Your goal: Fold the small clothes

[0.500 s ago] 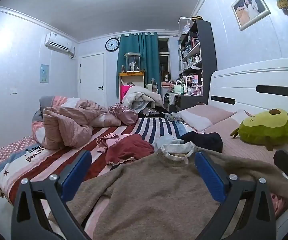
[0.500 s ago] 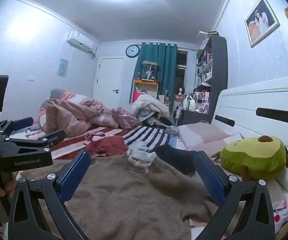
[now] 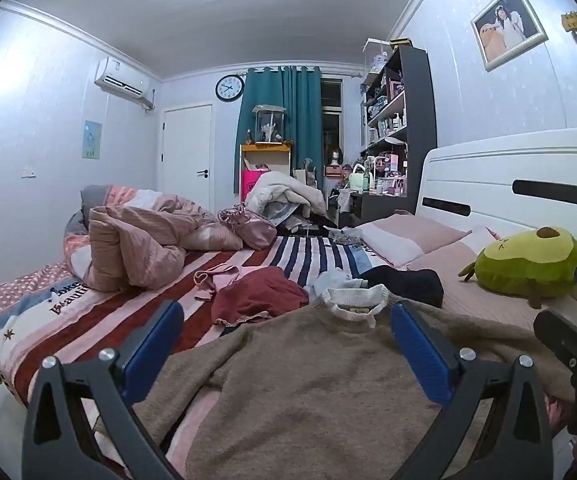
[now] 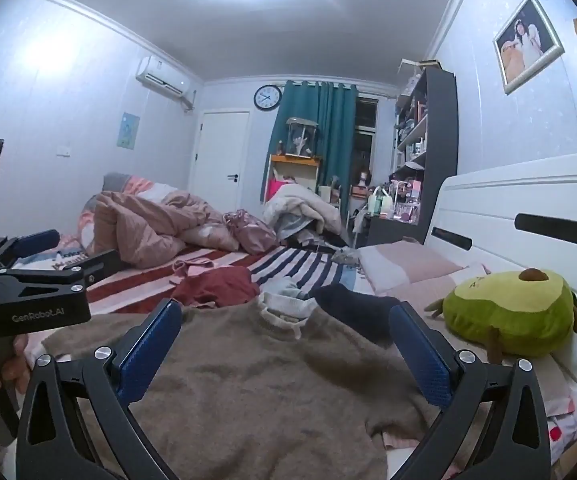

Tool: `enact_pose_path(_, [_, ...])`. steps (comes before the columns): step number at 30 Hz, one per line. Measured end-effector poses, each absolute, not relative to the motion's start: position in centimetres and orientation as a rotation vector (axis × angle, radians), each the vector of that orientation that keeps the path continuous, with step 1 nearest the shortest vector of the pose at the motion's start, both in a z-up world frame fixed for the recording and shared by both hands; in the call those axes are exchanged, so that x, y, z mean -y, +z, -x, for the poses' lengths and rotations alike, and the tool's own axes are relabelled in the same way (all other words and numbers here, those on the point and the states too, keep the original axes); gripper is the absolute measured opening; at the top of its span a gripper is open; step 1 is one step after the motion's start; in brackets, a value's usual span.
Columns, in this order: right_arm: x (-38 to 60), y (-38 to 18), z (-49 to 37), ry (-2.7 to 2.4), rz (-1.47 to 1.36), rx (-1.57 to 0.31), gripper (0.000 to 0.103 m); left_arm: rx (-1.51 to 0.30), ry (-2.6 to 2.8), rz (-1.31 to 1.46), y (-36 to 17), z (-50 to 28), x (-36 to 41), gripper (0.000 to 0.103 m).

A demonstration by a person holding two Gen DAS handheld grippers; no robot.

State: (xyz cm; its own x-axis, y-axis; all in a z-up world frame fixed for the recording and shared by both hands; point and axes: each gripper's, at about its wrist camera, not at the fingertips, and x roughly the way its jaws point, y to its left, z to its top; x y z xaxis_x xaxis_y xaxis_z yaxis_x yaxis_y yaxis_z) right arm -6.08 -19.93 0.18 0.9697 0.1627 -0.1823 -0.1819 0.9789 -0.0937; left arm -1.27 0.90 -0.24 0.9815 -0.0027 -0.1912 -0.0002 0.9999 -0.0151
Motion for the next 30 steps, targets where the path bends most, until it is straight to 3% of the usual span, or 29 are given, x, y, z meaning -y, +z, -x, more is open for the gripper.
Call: enact_pose_path(30, [19.29, -0.05, 6.25, 0.179, 0.116, -0.177, 0.103, -0.187, -0.014, 0.003, -0.22, 2.02, -1.70, 0.102])
